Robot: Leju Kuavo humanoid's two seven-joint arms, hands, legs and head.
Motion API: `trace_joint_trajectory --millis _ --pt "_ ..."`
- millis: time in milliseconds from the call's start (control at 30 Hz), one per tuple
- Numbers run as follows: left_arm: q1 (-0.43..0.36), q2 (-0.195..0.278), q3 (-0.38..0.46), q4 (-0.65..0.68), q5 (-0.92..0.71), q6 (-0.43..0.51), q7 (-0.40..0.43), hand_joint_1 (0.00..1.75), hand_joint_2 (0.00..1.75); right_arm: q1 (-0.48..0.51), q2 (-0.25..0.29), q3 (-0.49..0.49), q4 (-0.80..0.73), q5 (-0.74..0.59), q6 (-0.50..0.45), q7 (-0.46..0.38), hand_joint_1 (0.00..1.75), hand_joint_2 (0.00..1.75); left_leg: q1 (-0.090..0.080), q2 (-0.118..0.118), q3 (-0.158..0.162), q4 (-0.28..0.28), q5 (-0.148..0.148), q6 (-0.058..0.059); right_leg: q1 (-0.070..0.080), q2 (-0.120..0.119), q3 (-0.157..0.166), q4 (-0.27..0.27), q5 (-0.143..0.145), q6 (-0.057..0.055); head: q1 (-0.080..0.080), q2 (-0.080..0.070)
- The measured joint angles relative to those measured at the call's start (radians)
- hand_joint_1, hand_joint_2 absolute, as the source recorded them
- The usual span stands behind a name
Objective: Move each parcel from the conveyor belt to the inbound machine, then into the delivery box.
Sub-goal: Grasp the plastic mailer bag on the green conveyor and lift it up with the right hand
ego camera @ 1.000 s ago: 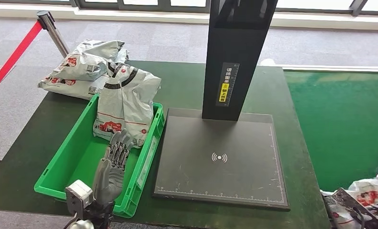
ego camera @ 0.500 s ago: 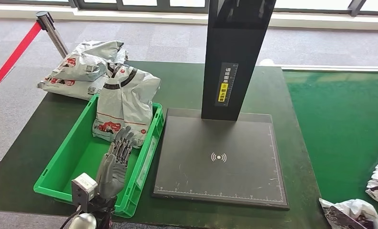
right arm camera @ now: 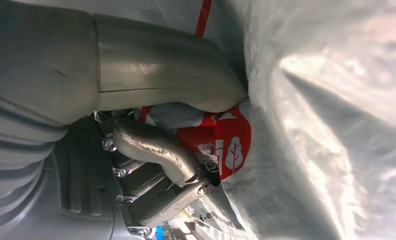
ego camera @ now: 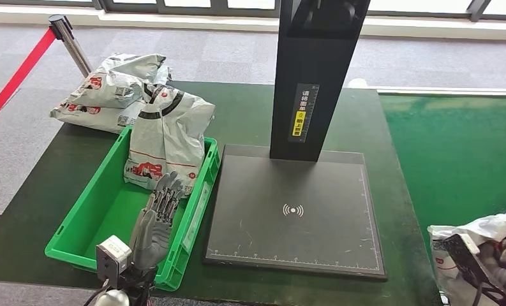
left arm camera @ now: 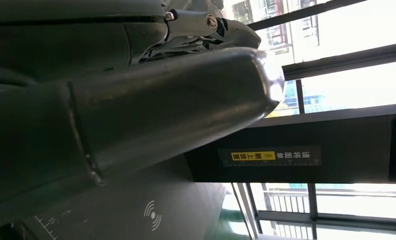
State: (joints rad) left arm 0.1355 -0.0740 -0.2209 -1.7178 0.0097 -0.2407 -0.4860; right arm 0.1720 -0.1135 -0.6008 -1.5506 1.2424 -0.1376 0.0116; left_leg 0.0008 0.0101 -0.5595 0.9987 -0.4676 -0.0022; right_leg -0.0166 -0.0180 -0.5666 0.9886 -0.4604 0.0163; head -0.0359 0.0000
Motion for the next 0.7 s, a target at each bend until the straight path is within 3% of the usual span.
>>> trace_joint_trajectory --millis 167,533,700 --pt "-0.019 0.0 0.0 0.003 0.021 0.0 0.007 0.0 0.0 -0.004 0.027 -0.001 -0.044 -0.122 -0.111 -0.065 1.75 1.75 -0.001 0.0 0.0 0.0 0.0 0.0 0.0 0.0 0.0 0.0 0.0 0.0 0.0 0.0" --pt "-0.062 0.002 -0.001 0.041 0.055 0.005 -0.021 0.0 0.0 -0.053 0.048 0.025 -0.109 -0.736 -0.263 -0.367 1.75 1.75 0.0 0.0 0.0 0.0 0.001 -0.001 0.0 0.0 0.0 0.0 0.001 -0.001 0.0 0.0" --pt "-0.075 0.003 -0.001 0.064 0.063 0.001 -0.035 0.0 0.0 -0.057 0.051 0.083 -0.151 -0.818 -0.272 -0.414 1.75 1.75 0.0 0.0 -0.001 0.0 0.001 -0.001 0.0 0.0 0.0 0.0 0.001 -0.001 0.0 0.0"
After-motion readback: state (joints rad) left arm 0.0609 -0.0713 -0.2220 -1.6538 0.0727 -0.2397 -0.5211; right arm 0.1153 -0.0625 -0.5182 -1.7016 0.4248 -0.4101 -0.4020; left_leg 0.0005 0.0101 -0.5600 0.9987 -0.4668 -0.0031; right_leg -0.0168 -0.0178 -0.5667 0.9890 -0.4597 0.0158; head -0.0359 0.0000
